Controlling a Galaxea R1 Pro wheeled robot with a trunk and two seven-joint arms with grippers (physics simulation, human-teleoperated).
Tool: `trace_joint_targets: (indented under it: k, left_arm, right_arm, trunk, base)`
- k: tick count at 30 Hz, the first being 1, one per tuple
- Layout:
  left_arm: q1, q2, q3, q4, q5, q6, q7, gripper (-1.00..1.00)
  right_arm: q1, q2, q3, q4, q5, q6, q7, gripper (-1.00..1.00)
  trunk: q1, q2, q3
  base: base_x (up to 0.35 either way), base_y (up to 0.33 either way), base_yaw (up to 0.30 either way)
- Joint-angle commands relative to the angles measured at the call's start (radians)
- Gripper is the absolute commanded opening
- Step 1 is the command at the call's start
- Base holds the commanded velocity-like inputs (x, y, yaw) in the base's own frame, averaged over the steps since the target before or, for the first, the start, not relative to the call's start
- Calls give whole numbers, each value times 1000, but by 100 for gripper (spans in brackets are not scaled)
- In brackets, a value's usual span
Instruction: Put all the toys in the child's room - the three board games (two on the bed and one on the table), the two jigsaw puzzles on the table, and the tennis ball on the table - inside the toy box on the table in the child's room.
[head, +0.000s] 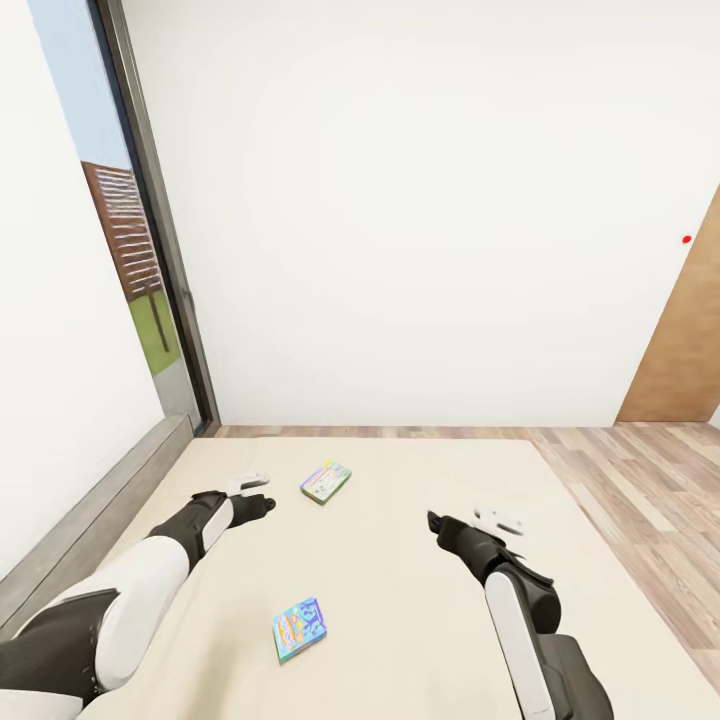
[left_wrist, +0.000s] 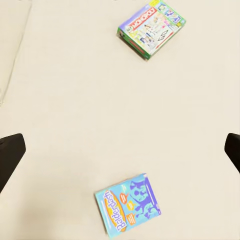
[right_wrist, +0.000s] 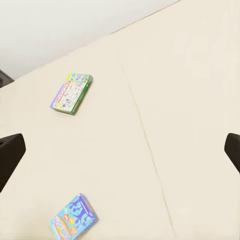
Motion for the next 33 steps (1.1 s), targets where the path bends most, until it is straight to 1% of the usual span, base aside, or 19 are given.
trace_joint_targets:
  k: [1,14,18,25,33]
  left_arm:
    - [-1,-1,4,0,1,3,-2,100]
    - [-3,-8,5,4,2,1,3,100]
    - [-3,-10,9,3,4,-1,2,100]
    - [-3,-7,7,1,4,2,0,100]
    - [-3,-11,9,1,4,1,0,100]
  right_arm:
    - [-1,1,4,-3,-10,2,-11,100]
    - [5,0,12,-13,-10,17,-13,100]
    - [5,-2,6,-14,-10,30,-13,100]
    - [2,-4,6,-13,-8,48,-15,100]
    - [0,-26,3,-15,-9,56,-14,100]
  trunk:
    - [1,-2,-2]
    - [1,-2,-3]
    - [1,-2,-6]
    - [1,-2,-14]
    - [1,-2,-26]
  base:
    - [0,0,0]
    - [0,0,0]
    - [0,0,0]
    - [0,0,0]
    - [0,0,0]
